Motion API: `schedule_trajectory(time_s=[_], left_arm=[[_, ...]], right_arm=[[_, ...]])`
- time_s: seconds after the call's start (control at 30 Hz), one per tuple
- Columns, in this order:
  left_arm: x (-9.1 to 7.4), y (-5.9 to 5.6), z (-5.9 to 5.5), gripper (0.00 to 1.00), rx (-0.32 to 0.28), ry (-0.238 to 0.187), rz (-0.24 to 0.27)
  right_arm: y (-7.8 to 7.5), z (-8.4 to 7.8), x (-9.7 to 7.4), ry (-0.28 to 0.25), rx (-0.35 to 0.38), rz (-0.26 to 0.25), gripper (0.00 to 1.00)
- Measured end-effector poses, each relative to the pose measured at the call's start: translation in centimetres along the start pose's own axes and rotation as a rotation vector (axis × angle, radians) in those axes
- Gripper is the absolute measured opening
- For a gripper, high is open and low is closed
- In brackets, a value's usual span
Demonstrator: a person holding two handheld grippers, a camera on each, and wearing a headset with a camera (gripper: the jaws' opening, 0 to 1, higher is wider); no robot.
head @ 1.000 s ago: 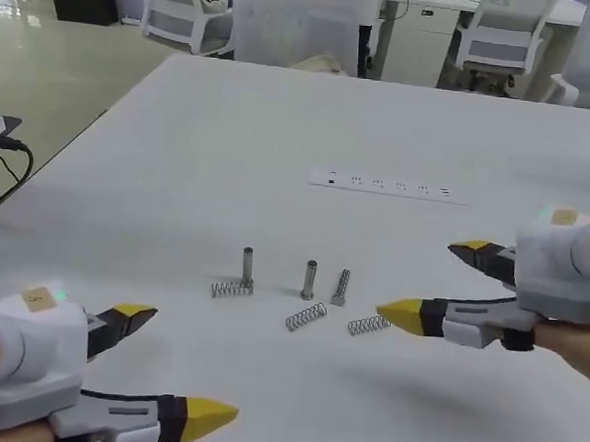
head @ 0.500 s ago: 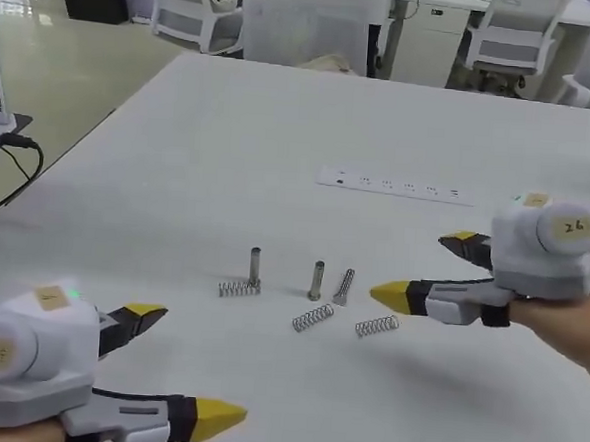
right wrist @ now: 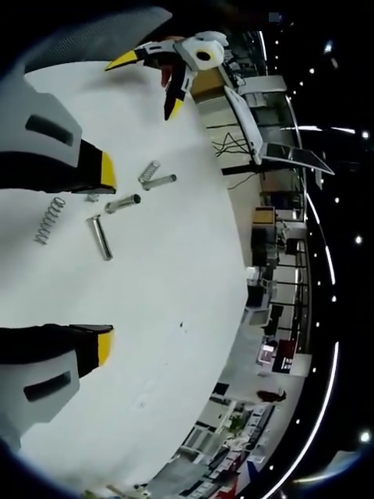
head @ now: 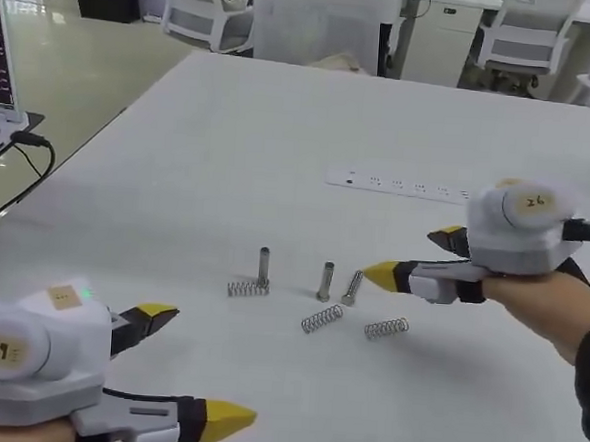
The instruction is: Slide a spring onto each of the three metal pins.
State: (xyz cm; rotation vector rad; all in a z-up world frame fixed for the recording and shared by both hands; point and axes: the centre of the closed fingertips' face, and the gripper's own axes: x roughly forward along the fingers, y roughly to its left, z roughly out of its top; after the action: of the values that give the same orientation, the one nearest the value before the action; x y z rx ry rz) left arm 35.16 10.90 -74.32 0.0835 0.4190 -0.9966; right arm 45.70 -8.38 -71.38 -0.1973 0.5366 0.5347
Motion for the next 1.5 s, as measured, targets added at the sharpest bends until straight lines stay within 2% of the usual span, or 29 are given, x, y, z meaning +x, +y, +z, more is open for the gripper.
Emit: schedule_trajectory(time_s=[0.3, 0.77, 1.23, 1.5], left_arm=[[0.0, -0.1, 0.0, 0.89, -0.001, 0.001, -0.003], [0.1, -0.4, -0.1, 0.88, -0.001, 0.009, -0.010], [0.3, -0.8, -0.1, 0.86, 0.002, 0.015, -0.022], [0.3, -0.9, 0.0, 0.86, 0.001, 0.013, -0.022]], right_arm=[[-0.3, -0.8, 1.9, 0.052, 0.017, -0.035, 0.60], [-0.7, -1.9, 3.9, 0.119, 0.011, -0.083, 0.49], [-0.2, -2.5, 5.7, 0.184, 0.020, -0.083, 0.40], [0.1, -3.0, 6.1, 0.211, 0.063, -0.076, 0.32]])
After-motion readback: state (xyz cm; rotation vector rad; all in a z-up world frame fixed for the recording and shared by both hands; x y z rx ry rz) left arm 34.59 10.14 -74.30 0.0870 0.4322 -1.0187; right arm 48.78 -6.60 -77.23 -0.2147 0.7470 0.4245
